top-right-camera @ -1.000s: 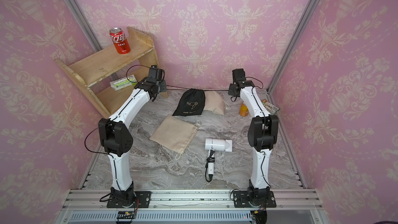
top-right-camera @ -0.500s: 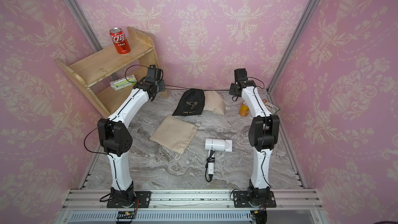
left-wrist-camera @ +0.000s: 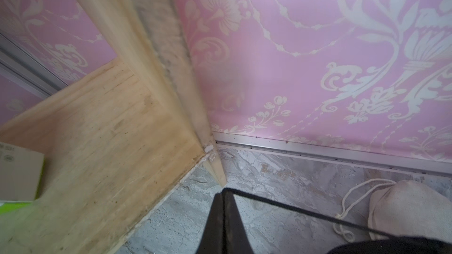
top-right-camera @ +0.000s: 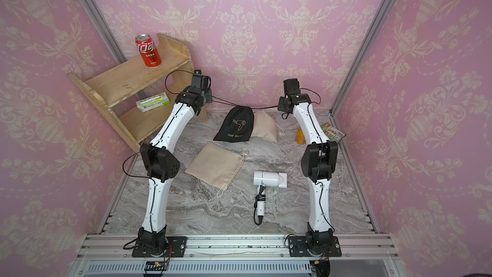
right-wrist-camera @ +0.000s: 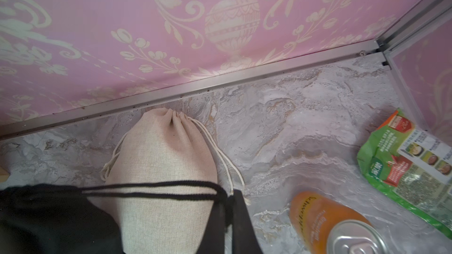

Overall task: Pack away hair dryers
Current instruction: Place the drawstrings on both sides at the center of the board, then pick up the hair dryer from the center of the board.

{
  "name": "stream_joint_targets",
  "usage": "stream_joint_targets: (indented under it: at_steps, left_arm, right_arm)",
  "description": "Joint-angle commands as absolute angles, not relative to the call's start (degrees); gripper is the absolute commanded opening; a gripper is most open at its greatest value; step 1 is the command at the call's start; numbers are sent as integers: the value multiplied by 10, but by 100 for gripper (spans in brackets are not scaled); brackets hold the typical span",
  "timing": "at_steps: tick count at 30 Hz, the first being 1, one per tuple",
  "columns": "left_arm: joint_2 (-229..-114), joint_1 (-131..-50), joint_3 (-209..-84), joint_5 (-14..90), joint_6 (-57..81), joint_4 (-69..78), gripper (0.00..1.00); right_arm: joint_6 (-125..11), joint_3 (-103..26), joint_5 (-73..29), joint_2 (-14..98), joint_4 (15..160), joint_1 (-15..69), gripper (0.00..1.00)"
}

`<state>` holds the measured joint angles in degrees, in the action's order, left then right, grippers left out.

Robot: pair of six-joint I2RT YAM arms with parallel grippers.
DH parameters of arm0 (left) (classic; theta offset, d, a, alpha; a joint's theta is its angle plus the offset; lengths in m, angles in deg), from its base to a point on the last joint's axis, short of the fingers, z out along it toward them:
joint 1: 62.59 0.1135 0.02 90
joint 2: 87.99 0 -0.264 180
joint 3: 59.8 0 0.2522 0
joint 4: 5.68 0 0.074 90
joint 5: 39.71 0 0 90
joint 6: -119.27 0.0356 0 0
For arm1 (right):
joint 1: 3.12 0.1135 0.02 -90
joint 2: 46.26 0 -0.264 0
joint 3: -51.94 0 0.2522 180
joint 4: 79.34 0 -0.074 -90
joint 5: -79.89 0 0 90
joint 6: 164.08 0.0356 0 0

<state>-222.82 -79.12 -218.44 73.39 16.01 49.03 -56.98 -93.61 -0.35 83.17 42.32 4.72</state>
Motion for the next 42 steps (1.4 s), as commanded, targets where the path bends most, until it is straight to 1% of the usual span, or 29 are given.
stream_joint_targets:
  at_steps: [1,3,11,12,13,14,15,16,17,18,20,21,23,25,27,29,31,36,38,42]
  left_arm:
    - [-2243,-802,-2199,750,179,529,0]
    - [-2247,-808,-2194,748,179,528,0]
    - [-2261,-828,-2166,723,163,531,0]
    - [-2261,-829,-2165,720,162,532,5]
    - [-2262,-831,-2166,718,162,534,13]
    - [-2261,-831,-2168,714,163,536,25]
    - [-2261,-831,-2172,712,164,538,38]
    - [-2259,-832,-2182,710,166,544,55]
    - [-2257,-832,-2195,709,170,551,70]
    - [-2255,-832,-2206,701,173,559,79]
    - [-2246,-833,-2229,680,177,574,96]
    - [-2240,-833,-2235,669,176,583,99]
    - [-2223,-837,-2239,651,169,607,99]
    - [-2205,-842,-2229,646,158,637,99]
    - [-2178,-847,-2193,636,134,661,99]
    - [-2127,-854,-2095,615,110,637,99]
    - [-2061,-864,-1974,603,88,583,99]
    - [-1899,-879,-1690,551,-21,443,99]
    - [-1851,-897,-1615,550,-52,422,99]
    - [-1788,-949,-1532,570,-85,425,99]
  right_arm:
    - [-587,-959,-17,855,401,72,0]
    - [-593,-968,-34,867,403,88,0]
    - [-596,-1052,-42,938,364,130,0]
    - [-595,-1054,-47,942,364,133,0]
    - [-595,-1056,-54,944,366,136,3]
    - [-596,-1059,-64,944,367,138,11]
    - [-597,-1067,-76,944,365,138,21]
    - [-596,-1079,-90,942,360,138,38]
    - [-598,-1087,-104,936,357,138,55]
    - [-599,-1089,-114,926,357,138,64]
    - [-596,-1080,-126,895,359,138,75]
    - [-593,-1067,-126,877,362,138,79]
    - [-585,-1017,-121,829,376,138,85]
    - [-579,-941,-115,773,399,138,89]
    - [-572,-848,-106,707,434,139,91]
    - [-564,-739,-92,630,472,139,92]
    - [-556,-639,-73,558,502,139,93]
    - [-516,-437,-45,401,518,147,93]
    - [-498,-364,-31,342,508,164,93]
    - [-468,-251,-15,248,484,203,93]
